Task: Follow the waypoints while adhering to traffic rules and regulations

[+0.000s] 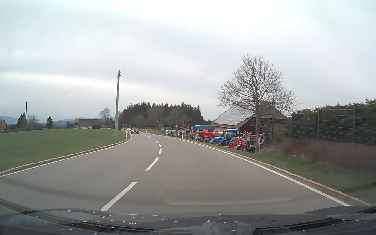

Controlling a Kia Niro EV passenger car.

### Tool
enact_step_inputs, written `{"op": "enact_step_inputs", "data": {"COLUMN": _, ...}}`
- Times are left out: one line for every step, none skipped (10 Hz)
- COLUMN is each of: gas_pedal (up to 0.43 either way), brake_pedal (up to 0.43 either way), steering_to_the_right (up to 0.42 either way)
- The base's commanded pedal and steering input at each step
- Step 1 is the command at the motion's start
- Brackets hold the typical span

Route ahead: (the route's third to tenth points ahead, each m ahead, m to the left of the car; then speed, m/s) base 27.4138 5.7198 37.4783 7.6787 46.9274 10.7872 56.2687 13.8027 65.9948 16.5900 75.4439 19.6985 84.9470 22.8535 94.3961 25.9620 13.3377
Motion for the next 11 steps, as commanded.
{"op": "enact_step_inputs", "data": {"gas_pedal": 0.189, "brake_pedal": 0.0, "steering_to_the_right": -0.033}}
{"op": "enact_step_inputs", "data": {"gas_pedal": 0.189, "brake_pedal": 0.0, "steering_to_the_right": -0.032}}
{"op": "enact_step_inputs", "data": {"gas_pedal": 0.177, "brake_pedal": 0.0, "steering_to_the_right": -0.033}}
{"op": "enact_step_inputs", "data": {"gas_pedal": 0.157, "brake_pedal": 0.0, "steering_to_the_right": -0.032}}
{"op": "enact_step_inputs", "data": {"gas_pedal": 0.15, "brake_pedal": 0.0, "steering_to_the_right": -0.032}}
{"op": "enact_step_inputs", "data": {"gas_pedal": 0.138, "brake_pedal": 0.0, "steering_to_the_right": -0.033}}
{"op": "enact_step_inputs", "data": {"gas_pedal": 0.118, "brake_pedal": 0.0, "steering_to_the_right": -0.032}}
{"op": "enact_step_inputs", "data": {"gas_pedal": 0.118, "brake_pedal": 0.0, "steering_to_the_right": -0.033}}
{"op": "enact_step_inputs", "data": {"gas_pedal": 0.118, "brake_pedal": 0.0, "steering_to_the_right": -0.034}}
{"op": "enact_step_inputs", "data": {"gas_pedal": 0.118, "brake_pedal": 0.0, "steering_to_the_right": -0.035}}
{"op": "enact_step_inputs", "data": {"gas_pedal": 0.118, "brake_pedal": 0.0, "steering_to_the_right": -0.037}}
